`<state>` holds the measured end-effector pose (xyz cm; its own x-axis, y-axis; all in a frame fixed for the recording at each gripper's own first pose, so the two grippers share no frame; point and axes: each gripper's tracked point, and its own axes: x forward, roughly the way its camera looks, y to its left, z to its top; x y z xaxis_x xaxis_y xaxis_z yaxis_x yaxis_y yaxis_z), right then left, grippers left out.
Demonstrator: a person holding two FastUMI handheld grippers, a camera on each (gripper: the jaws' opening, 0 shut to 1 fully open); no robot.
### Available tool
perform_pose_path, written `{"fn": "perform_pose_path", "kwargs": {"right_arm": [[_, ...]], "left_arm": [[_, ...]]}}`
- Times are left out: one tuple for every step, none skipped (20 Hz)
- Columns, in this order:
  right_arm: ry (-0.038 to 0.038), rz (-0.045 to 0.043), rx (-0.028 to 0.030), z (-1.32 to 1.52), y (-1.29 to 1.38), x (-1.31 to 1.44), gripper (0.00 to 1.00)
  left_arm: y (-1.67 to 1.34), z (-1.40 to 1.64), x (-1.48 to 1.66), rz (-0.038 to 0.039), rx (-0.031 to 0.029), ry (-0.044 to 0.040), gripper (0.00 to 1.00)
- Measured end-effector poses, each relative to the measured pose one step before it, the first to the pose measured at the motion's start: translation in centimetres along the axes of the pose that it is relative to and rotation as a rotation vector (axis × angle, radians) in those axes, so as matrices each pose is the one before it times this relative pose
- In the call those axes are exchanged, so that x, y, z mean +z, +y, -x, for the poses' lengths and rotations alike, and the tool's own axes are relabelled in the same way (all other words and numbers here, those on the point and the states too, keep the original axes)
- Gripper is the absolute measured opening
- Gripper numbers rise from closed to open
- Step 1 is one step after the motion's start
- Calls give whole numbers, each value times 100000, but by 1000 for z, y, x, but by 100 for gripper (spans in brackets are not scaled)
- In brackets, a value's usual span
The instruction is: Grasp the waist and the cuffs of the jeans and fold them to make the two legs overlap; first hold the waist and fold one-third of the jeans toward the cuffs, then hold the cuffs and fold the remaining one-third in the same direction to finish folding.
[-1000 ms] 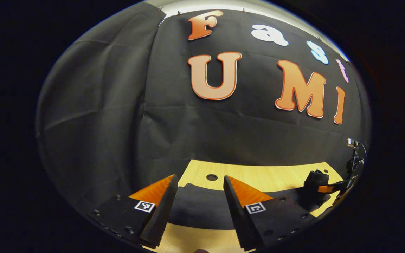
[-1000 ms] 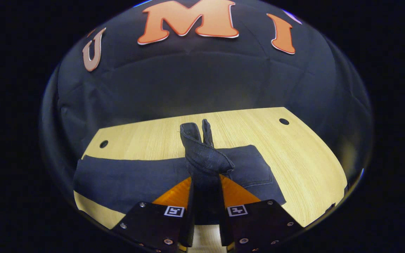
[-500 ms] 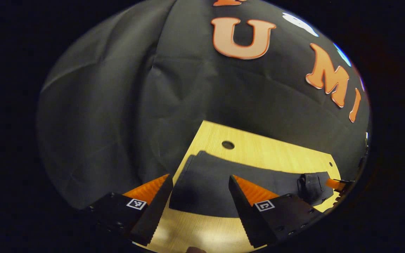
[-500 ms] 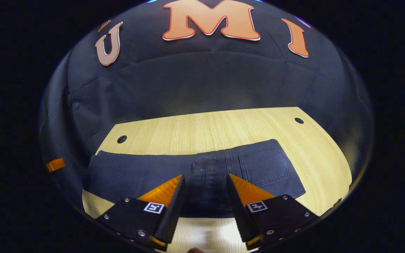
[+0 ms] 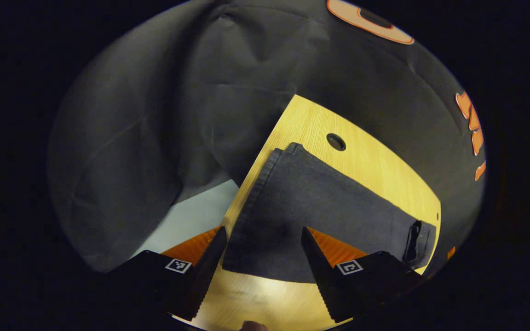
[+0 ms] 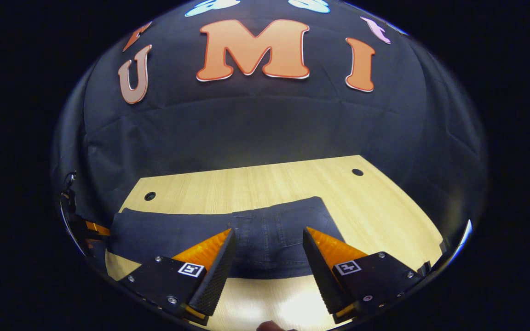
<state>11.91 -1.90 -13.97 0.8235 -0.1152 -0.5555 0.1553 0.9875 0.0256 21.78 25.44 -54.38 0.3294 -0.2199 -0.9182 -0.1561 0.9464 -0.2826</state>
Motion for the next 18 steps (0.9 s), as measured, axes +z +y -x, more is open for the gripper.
{"fn": "perform_pose_path", "kwargs": {"right_arm": [[-608,-123,-1152,553,-729,26,88],[-819,-226,-1190,483,-601,280,88],[-668,-533,-831,386,-361,176,88],[-783,-676,-652,445,-380,253,88],[-456,-684,-722,328,-369,133,88],[-619,-251,-669,303,-392,250,88],[-490,-65,-738,183,-293,140,88],[-48,139,-775,38,-269,39,88],[448,-369,-345,-72,-142,-2,88],[100,-401,-173,38,28,40,88],[84,-85,280,-119,184,108,88],[141,312,388,-116,234,55,88],[270,210,865,-130,311,71,87],[361,110,864,-150,422,77,88],[-52,-72,1673,-213,739,207,88],[-417,359,1612,-118,693,289,88],[-662,1370,1169,-44,362,282,88],[-632,1950,653,102,120,196,88]], "left_arm": [[337,-1105,438,-3874,1669,1219,98],[-53,-1005,192,-3280,40,1071,98],[-116,-526,-267,-3148,31,1579,99],[-63,-445,-113,-1999,619,1152,98],[212,958,436,-2413,2295,-391,98],[-367,-501,357,-678,-187,-1560,97],[4,346,-137,-916,801,398,96],[128,485,-203,-3204,1835,699,99],[108,-14,-209,-3498,1163,-914,99],[-349,-283,505,-1461,-425,-3886,99],[-448,-786,-78,-1660,-1402,-3463,94],[-431,-179,207,-1439,-930,-3381,87],[-1145,-101,-27,-1353,-3776,-2150,79],[-1135,103,43,334,-3941,-2049,57],[-276,-281,215,-1562,793,101,35],[107,-117,142,-1440,40,-173,13],[40,768,157,2306,607,-965,13],[-84,34,-244,598,-1733,1663,5]]}}
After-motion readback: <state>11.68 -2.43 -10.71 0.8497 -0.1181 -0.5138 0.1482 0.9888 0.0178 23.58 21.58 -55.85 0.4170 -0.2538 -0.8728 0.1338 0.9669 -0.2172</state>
